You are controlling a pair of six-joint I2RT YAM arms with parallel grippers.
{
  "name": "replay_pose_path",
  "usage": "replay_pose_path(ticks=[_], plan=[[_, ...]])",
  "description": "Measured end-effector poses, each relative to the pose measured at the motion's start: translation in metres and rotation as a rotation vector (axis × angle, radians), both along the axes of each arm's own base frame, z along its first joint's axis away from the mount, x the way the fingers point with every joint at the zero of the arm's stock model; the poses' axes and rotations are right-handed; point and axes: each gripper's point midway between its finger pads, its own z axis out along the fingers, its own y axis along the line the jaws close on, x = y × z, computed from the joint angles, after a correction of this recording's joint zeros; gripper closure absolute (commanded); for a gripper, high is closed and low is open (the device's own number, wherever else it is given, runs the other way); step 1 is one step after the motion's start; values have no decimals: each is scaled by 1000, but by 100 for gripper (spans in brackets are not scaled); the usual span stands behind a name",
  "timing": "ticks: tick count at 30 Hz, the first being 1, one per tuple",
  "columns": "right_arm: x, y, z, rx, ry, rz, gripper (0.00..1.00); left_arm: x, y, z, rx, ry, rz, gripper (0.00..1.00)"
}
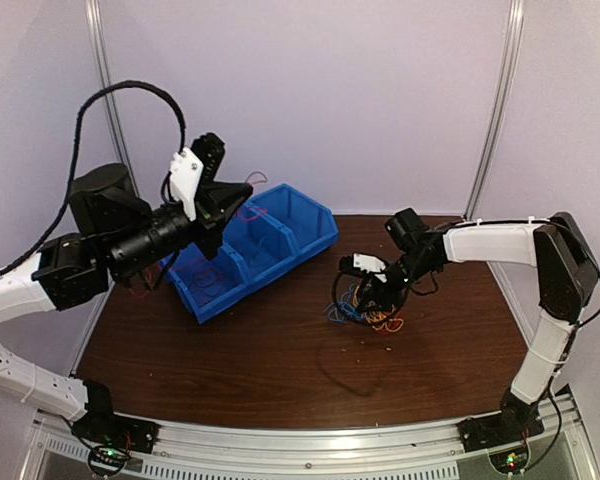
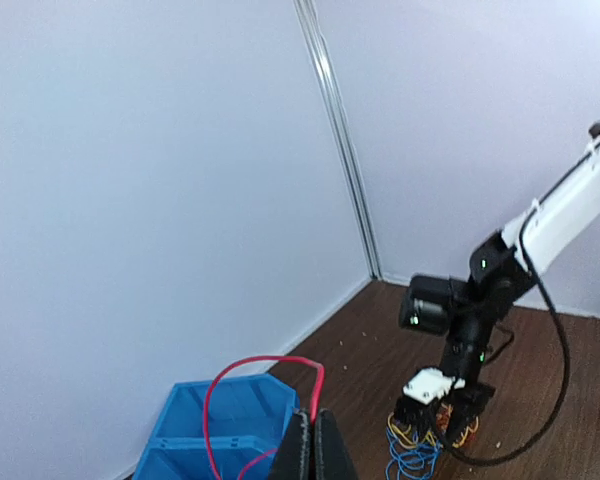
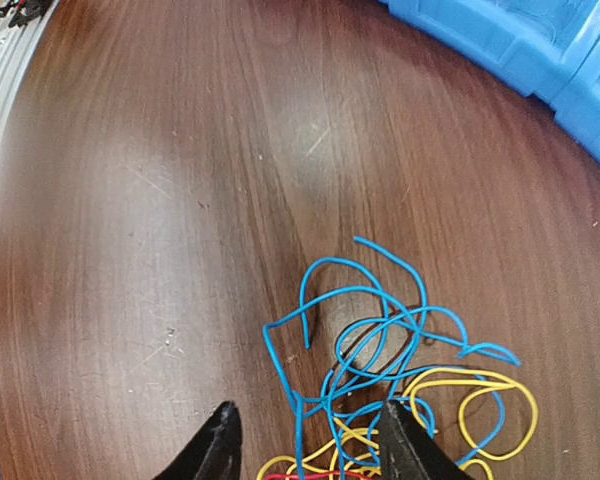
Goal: Untangle the cables
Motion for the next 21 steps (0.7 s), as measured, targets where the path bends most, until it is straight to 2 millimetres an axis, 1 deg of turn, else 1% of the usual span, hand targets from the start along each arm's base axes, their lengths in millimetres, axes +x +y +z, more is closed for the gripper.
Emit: replay_pose_path(ticks=[1,2,4,5,7,9,11,12,14,17,21], plan=[[-1,0,8,5,-9,0,49,4,-9,-19,40,25,-1,100],[-1,0,21,14,-27,5,47,7,-15,-36,75,49,-1,100],[1,0,43,34,-62,5,45,11,-22,-54,117,75,0,100],[1,1,56,47,-85,5,44,12,-24,-58,124,80,1,100],[0,0,78,72,-127,3,43,15,-25,-59,125,83,11,100],[-3,-2,93,88,-151,-1,41,20,-25,-55,116,87,26,100],[-6,-4,105,104,-175,-12,41,32,-24,-46,88,108,53,100],[-8,-6,109,108,-184,-19,41,40,-23,-43,71,130,70,100],[-13,-13,110,102,-194,-34,40,56,-20,-38,41,171,99,100],[-19,-31,102,93,-182,-75,40,73,-18,-33,14,218,133,100],[-21,-54,92,91,-154,-160,40,77,-19,-35,23,249,140,100]])
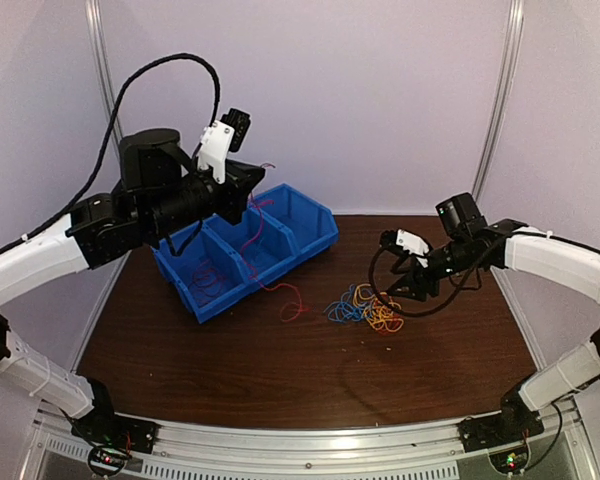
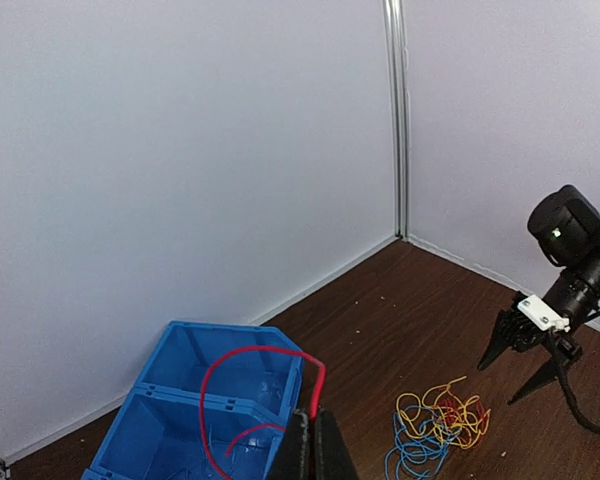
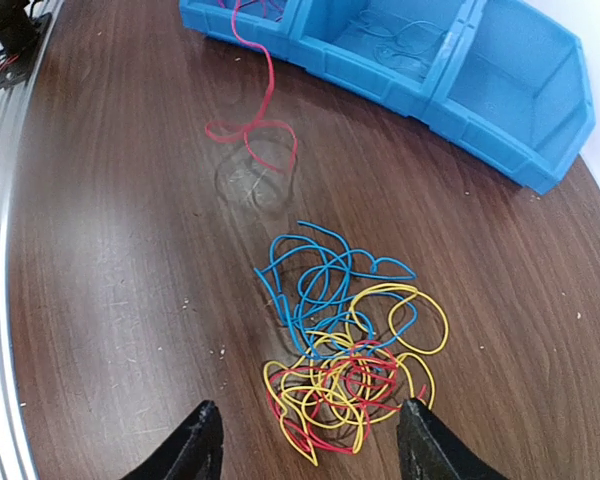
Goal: Untangle the cables
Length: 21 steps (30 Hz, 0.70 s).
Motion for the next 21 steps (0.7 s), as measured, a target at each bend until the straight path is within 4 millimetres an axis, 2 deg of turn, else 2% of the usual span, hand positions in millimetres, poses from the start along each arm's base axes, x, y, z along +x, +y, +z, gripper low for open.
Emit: replay_pose_path(ticks=[4,8,13,15,18,21], plan=[[4,-15,-3,15,-40,-78,40,9,2,13,-18,8,18,100],[11,-26,-14,-10,-75,-142,40,16,7,39,-61,-2,37,100],[22,-30,-25,-30,-76,-183,40,25,8,70,-83,-18,54,100],[24,-29,-31,-38,-69,-186,40,29,11,75,-78,-23,65,100],[26,-29,-37,-46,-55,-186,40,33,19,80,-54,-30,93,100],[26,-30,-38,-49,-58,-188,40,41,32,95,-47,-53,133,100]])
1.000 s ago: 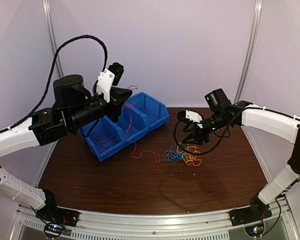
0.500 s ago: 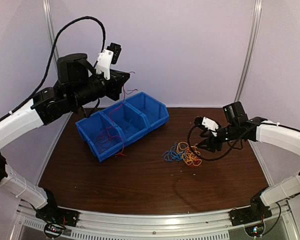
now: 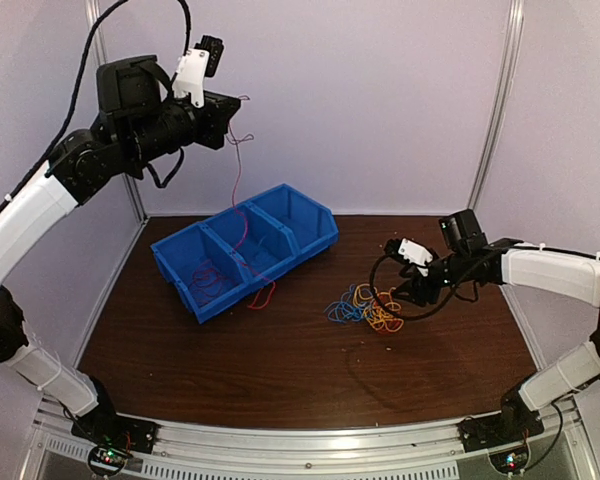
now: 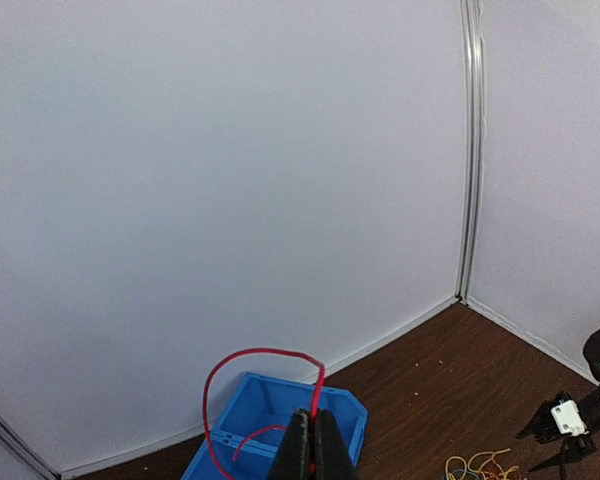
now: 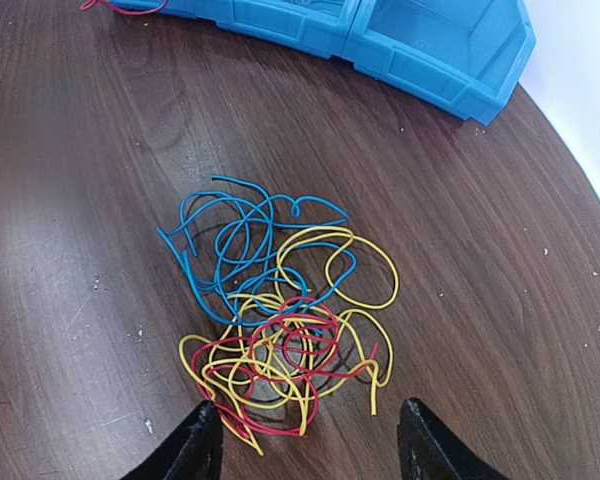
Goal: Untangle the cables
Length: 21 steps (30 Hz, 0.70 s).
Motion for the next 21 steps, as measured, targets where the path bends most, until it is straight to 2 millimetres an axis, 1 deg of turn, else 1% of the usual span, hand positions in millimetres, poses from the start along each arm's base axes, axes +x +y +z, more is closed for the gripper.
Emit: replay_pose_path(ticks=[6,9,11,13,17,21], plan=[[2,-2,-2,-15,-15,-4,40,5,26,43,6,-89,77,100],[3,-3,-3,-25,-25,-3,40,7,37,54,5,-114,105,100],[3,-4,-3,-28,-27,-1,40,12,45,55,11,-117,130,100],[3,-4,-3,-29,-28,-1,40,21,54,54,16,-114,162,100],[4,-4,-5,-35,-29,2,40,43,74,46,24,-93,227,100],[4,-5,-5,-40,-34,2,40,55,85,35,34,-70,263,100]])
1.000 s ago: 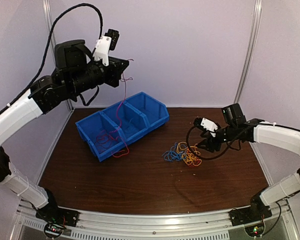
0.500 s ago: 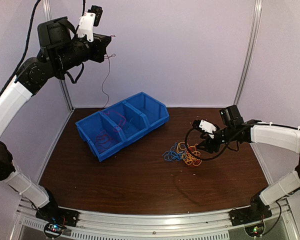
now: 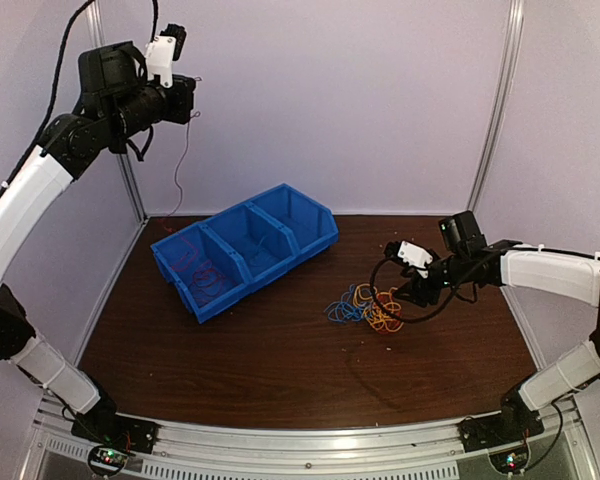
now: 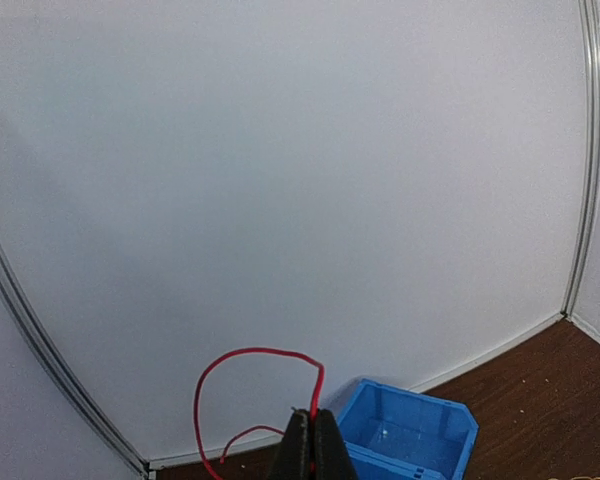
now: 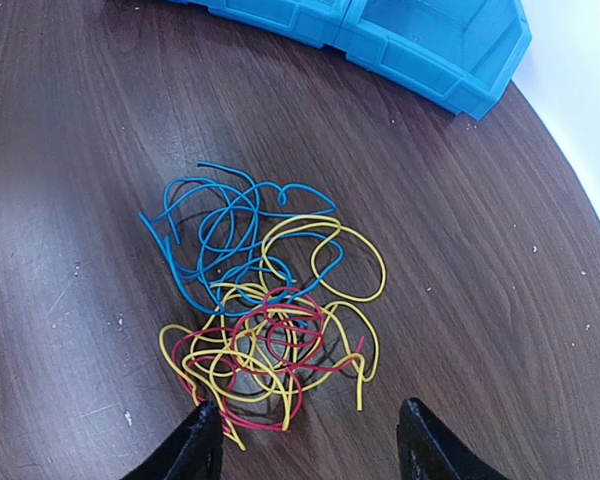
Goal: Untangle the cables
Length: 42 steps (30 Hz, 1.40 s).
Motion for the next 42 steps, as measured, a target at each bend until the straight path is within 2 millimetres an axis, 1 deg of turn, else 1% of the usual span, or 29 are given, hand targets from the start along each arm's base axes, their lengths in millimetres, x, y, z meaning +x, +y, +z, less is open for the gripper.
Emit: replay_pose_path(ticks=[3,6,10,12,16,18,19,22,25,27,30,36,39,42], plan=[[0,-1,-1,-8,-6,0,40,11,6,-15,4,31,11,100],[0,-2,-2,-15,-8,0,40,24,17,-33,1,74,27,100],[1,-2,-2,-17,-10,0,40,39,27,-63,11,134,56,100],[1,-2,-2,-18,-10,0,40,43,27,-81,19,165,60,100],[1,-2,-2,-18,-12,-1,40,48,26,-138,64,269,67,100],[1,-2,-2,-18,-12,-1,40,51,31,-157,80,308,76,100],[1,-2,-2,-18,-12,0,40,52,35,-164,84,321,86,100],[1,-2,-2,-19,-12,1,40,58,52,-170,74,333,120,100],[1,-2,-2,-20,-13,2,40,55,64,-181,61,353,134,100],[1,-3,-2,-21,-14,2,40,53,64,-191,52,367,126,100],[1,-3,-2,-21,-14,2,40,49,60,-216,48,415,104,100],[1,-3,-2,-22,-15,3,40,37,52,-284,23,558,60,100],[1,-3,-3,-22,-15,4,40,30,50,-308,5,613,47,100],[1,-3,-2,-22,-15,4,40,26,49,-323,-8,647,45,100]])
